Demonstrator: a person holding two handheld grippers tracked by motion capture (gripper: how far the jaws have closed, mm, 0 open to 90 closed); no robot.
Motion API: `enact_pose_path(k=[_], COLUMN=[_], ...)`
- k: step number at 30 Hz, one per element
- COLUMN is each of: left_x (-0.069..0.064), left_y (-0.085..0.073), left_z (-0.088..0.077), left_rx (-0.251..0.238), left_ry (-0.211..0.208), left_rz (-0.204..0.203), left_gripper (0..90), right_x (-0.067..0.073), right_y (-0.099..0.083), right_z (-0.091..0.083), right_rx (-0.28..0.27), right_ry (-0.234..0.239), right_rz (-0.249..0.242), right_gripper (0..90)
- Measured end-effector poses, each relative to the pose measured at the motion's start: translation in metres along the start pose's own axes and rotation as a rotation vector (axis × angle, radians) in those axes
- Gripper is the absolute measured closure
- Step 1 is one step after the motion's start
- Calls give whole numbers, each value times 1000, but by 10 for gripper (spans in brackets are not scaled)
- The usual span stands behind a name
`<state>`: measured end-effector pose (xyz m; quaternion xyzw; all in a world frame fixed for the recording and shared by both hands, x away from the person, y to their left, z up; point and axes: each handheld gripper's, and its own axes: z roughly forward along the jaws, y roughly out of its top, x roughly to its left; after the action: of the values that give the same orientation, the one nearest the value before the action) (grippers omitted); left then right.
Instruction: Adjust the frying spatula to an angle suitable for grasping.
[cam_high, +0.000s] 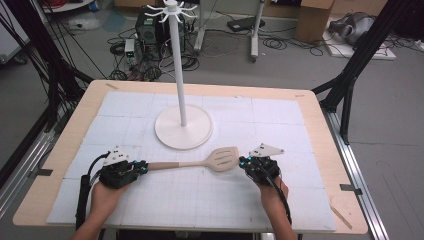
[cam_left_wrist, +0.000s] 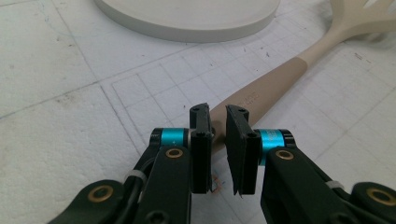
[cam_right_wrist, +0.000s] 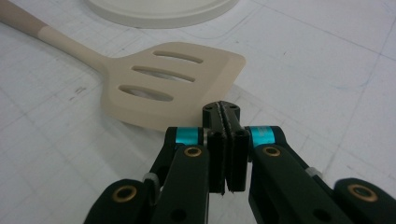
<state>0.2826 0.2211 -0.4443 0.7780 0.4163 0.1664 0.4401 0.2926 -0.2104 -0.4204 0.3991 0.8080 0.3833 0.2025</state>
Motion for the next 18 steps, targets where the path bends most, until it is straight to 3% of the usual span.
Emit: enact_pose_path(k=[18], left_x=[5], left_y=[5], left_z=[4], left_rx=[-4], left_ry=[17], left_rz=[-19], left_gripper=[797], right_x=[23], right_y=[-18], right_z=[-27], right_rx=[-35], right_ry=[41], right_rz=[21], right_gripper=[891])
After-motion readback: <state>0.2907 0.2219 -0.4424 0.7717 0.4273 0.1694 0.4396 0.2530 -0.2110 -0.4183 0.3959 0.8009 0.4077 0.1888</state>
